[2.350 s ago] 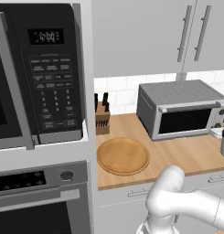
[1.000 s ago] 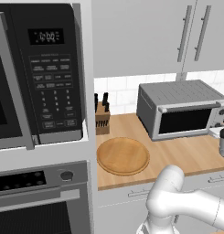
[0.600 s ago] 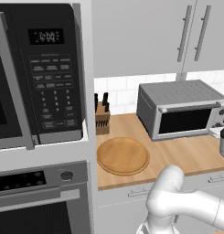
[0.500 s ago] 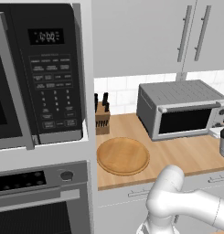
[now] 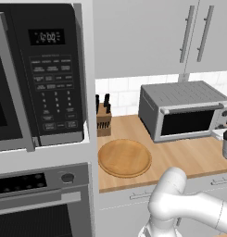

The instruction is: Pick up the kebab skewer and baguette bread, and place them inside the toaster oven. Close the toaster oven door and start by setting the timer.

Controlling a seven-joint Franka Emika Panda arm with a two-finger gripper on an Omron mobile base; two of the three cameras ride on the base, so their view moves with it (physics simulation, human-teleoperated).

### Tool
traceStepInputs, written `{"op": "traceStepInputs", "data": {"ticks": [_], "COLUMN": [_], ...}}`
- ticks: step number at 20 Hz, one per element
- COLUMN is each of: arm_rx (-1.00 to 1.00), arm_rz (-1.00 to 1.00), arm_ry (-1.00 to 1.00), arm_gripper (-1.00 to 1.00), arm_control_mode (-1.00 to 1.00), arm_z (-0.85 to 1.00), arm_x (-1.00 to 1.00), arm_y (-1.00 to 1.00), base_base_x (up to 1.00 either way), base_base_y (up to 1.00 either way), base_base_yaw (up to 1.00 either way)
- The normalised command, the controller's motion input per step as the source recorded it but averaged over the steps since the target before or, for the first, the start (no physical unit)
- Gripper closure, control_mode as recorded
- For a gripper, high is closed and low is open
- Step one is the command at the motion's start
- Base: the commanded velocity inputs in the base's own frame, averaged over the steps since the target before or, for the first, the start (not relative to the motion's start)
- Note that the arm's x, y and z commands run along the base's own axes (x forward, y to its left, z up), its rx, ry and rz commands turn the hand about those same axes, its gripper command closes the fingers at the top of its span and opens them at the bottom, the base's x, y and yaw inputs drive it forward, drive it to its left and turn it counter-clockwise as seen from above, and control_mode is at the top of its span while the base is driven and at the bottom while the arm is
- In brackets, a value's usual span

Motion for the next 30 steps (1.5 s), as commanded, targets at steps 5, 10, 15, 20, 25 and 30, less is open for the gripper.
{"op": "traceStepInputs", "data": {"ticks": [5, 10, 15, 20, 25, 30], "arm_rx": [0.11, 0.14, 0.11, 0.15, 0.16, 0.09], "arm_rz": [-0.04, -0.05, -0.1, -0.08, -0.04, -0.02], "arm_ry": [-0.03, -0.03, -0.05, -0.05, -0.01, 0.0], "arm_gripper": [1.0, 1.0, 1.0, 1.0, 1.0, 1.0], "arm_control_mode": [-1.0, -1.0, -1.0, -1.0, -1.0, -1.0], "arm_z": [-0.1, -0.06, -0.13, -0.09, -0.02, 0.0], "arm_x": [-0.01, -0.09, -0.21, -0.22, -0.13, 0.0], "arm_y": [-0.02, -0.03, 0.0, 0.0, 0.0, 0.0], "base_base_x": [0.0, 0.0, 0.0, 0.0, 0.0, 0.0], "base_base_y": [0.0, 0.0, 0.0, 0.0, 0.0, 0.0], "base_base_yaw": [0.0, 0.0, 0.0, 0.0, 0.0, 0.0]}}
